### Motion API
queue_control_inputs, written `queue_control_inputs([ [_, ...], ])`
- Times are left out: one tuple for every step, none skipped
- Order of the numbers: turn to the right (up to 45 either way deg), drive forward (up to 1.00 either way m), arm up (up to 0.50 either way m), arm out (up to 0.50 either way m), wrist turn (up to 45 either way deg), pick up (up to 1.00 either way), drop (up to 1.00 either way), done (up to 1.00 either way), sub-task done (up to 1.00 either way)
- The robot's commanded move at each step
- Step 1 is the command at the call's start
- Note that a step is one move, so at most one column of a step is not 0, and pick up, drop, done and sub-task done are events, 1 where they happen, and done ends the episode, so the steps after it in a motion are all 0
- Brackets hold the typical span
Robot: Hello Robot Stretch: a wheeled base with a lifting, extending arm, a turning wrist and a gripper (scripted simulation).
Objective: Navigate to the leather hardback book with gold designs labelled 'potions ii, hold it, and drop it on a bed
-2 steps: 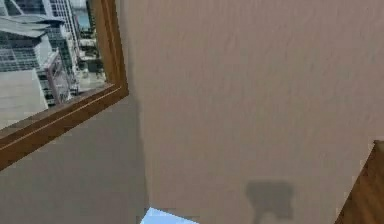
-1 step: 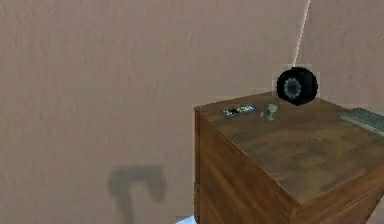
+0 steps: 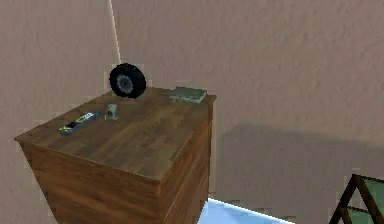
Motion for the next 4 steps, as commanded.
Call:
queue_control_inputs([
  [18.0, 0.00, 0.00, 0.00, 0.0, 0.00, 0.00, 0.00, 0.00],
  [0.0, 1.00, 0.00, 0.00, 0.0, 0.00, 0.00, 0.00, 0.00],
  [18.0, 0.00, 0.00, 0.00, 0.0, 0.00, 0.00, 0.00, 0.00],
  [0.0, 0.10, 0.00, 0.00, 0.0, 0.00, 0.00, 0.00, 0.00],
])
